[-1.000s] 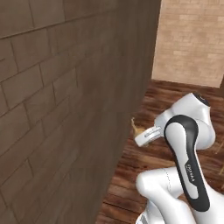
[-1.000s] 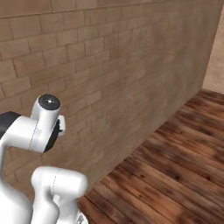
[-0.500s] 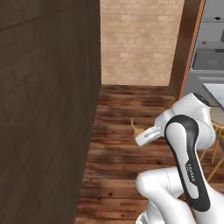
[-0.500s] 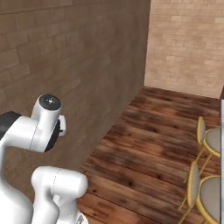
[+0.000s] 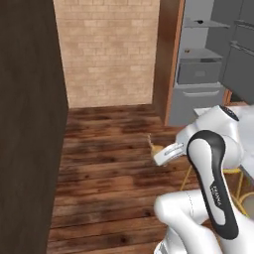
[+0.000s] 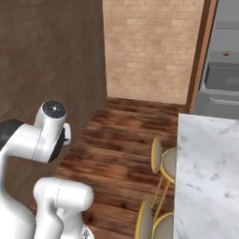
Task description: Place the onion in the correct fridge rack based on whether it is a fruit or vegetable. Finally, close the fridge door.
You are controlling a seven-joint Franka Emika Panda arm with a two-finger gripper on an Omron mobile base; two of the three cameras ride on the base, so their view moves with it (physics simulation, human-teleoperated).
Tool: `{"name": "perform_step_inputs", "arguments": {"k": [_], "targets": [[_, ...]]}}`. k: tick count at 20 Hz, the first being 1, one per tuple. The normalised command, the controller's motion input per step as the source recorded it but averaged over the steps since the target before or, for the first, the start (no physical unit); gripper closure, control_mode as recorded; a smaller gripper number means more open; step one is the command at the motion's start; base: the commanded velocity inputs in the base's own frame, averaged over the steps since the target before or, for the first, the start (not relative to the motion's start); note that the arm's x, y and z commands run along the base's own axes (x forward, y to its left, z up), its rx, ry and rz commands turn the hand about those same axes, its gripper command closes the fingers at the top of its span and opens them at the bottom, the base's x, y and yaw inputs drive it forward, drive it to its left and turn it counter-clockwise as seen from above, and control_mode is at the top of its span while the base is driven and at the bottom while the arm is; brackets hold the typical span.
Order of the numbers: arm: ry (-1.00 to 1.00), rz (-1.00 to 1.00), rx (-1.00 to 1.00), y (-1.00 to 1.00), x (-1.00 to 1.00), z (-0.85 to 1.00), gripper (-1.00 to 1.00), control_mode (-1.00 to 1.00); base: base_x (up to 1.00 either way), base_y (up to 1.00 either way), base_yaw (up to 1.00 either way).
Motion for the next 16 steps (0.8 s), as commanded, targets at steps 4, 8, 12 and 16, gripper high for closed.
{"name": "perform_step_inputs", "arguments": {"k": [4, 8, 12, 16], "targets": [[0.0, 0.0, 0.0, 0.0, 0.0, 0.0, 1.0, 1.0, 1.0, -0.28, -0.21], [0.0, 0.0, 0.0, 0.0, 0.0, 0.0, 1.0, 1.0, 1.0, 0.09, -0.07], [0.0, 0.0, 0.0, 0.0, 0.0, 0.0, 1.0, 1.0, 1.0, 0.0, -0.06], [0.0, 0.0, 0.0, 0.0, 0.0, 0.0, 1.0, 1.0, 1.0, 0.0, -0.1]]}}
